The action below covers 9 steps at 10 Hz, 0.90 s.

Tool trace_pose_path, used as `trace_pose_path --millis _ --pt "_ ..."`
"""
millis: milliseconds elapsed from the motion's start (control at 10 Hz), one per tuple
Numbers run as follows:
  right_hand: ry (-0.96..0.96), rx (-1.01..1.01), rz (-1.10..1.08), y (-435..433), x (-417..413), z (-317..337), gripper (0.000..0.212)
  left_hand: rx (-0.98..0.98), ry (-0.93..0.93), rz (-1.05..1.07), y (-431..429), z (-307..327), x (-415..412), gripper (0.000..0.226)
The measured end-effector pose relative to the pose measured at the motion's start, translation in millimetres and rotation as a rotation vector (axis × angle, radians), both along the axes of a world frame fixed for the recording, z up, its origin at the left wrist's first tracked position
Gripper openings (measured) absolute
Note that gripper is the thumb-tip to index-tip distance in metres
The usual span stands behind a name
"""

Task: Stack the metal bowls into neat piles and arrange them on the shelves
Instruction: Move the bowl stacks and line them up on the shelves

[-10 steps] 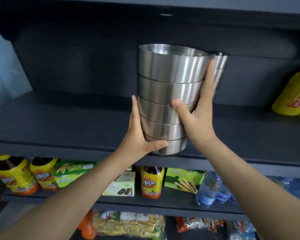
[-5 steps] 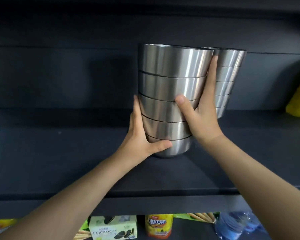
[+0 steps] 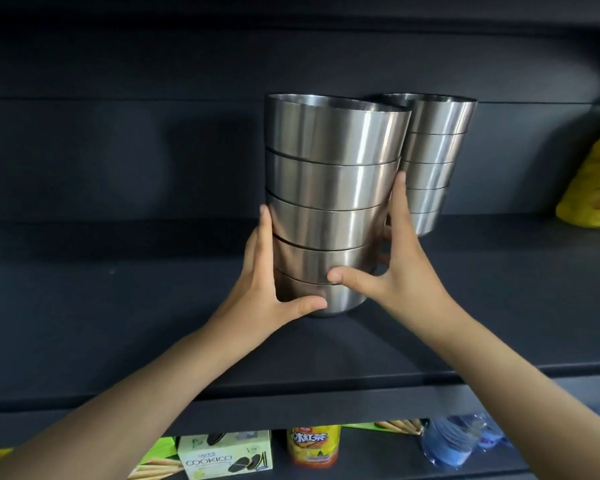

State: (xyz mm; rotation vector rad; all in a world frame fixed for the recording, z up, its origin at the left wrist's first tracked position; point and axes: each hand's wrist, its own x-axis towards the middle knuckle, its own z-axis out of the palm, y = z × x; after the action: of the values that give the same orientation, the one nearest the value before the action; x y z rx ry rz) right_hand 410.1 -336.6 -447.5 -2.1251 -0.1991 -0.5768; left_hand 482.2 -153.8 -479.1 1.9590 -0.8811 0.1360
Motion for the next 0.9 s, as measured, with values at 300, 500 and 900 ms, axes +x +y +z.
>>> trace_pose_path --millis 300,500,900 --pt "0.019 -0.002 -0.004 -11.0 29.2 1.4 0.118 -0.004 -0.021 0.038 -11.1 -7.7 24.4 0.118" --pt "0.011 -0.019 0.004 -19.4 62.2 1.8 0.123 0.0 -0.034 0.043 -22.8 -8.5 55.9 0.116" --pt "-0.018 -0.004 -0.004 -38.1 125.0 -2.9 0.123 -0.005 -0.048 0.058 -46.5 -12.3 121.5 0.121"
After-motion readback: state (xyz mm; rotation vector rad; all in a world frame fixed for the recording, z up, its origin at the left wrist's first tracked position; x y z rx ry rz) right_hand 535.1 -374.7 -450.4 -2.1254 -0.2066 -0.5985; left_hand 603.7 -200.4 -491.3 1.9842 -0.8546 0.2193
